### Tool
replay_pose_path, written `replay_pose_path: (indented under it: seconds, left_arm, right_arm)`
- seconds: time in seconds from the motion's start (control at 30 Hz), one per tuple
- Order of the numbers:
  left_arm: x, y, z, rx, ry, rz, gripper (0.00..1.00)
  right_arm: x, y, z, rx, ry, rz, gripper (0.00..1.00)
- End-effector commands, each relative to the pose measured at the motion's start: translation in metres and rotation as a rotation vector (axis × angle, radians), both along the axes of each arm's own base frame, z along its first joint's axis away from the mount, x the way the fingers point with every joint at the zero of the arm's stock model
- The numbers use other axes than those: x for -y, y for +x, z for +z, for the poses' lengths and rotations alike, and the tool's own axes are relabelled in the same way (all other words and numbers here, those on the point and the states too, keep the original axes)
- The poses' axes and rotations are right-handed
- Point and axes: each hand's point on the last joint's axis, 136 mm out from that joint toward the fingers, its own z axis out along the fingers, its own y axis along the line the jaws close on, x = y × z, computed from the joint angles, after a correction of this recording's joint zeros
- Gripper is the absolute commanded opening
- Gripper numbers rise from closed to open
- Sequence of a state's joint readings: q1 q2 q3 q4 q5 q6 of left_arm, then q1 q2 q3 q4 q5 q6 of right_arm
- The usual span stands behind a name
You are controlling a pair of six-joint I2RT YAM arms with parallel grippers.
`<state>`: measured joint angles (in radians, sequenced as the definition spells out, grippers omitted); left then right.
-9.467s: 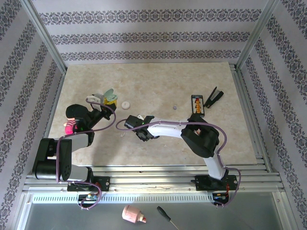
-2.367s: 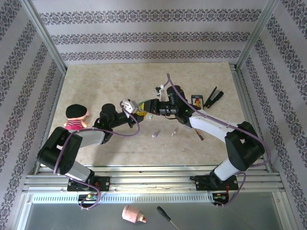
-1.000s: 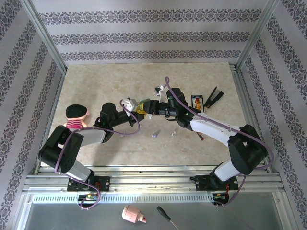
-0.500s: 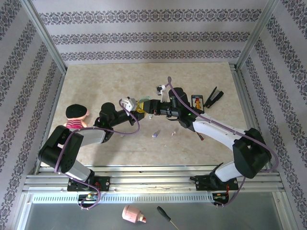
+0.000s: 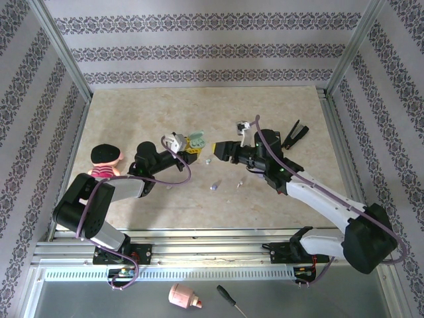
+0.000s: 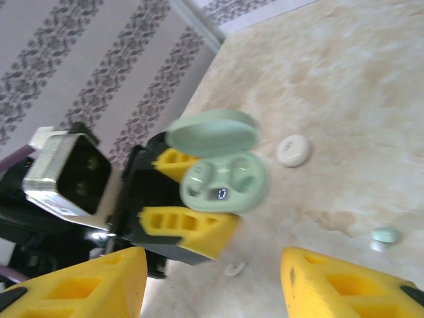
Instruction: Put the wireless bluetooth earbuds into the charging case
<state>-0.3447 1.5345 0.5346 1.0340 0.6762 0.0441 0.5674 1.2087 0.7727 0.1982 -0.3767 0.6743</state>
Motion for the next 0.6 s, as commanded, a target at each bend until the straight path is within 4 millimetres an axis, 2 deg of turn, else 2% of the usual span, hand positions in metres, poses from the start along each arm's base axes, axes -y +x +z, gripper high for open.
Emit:
replay_pose_path:
  seconds: [0.0,0.1,0.2,0.37,0.5,0.57]
  left_arm:
    - [-0.017,0.003,0.010,0.037,-0.023,0.041,0.21]
    - [-0.024,0.002,0.008,0.035,-0.018,0.061,0.21]
    - [-0.033,0.003,0.008,0.030,-0.024,0.099,0.21]
    - [-0.056,0.012,0.000,-0.007,-0.084,0.176,0.20]
    - [-0.083,0.019,0.002,-0.012,-0.192,0.232,0.20]
    - [-0.090,0.021,0.001,-0.023,-0.210,0.239,0.19]
  right_arm:
    - [0.021,0.012,-0.016,-0.008,-0.030,-0.087,0.56]
    - [0.029,0.021,-0.038,-0.068,-0.068,-0.117,0.56]
    - [0.029,0.030,-0.069,-0.132,-0.157,-0.133,0.56]
    - [0.019,0.039,-0.112,-0.170,-0.311,-0.149,0.56]
    - [0.008,0.046,-0.137,-0.155,-0.469,-0.143,0.56]
    - [0.003,0.047,-0.150,-0.144,-0.561,-0.133,0.56]
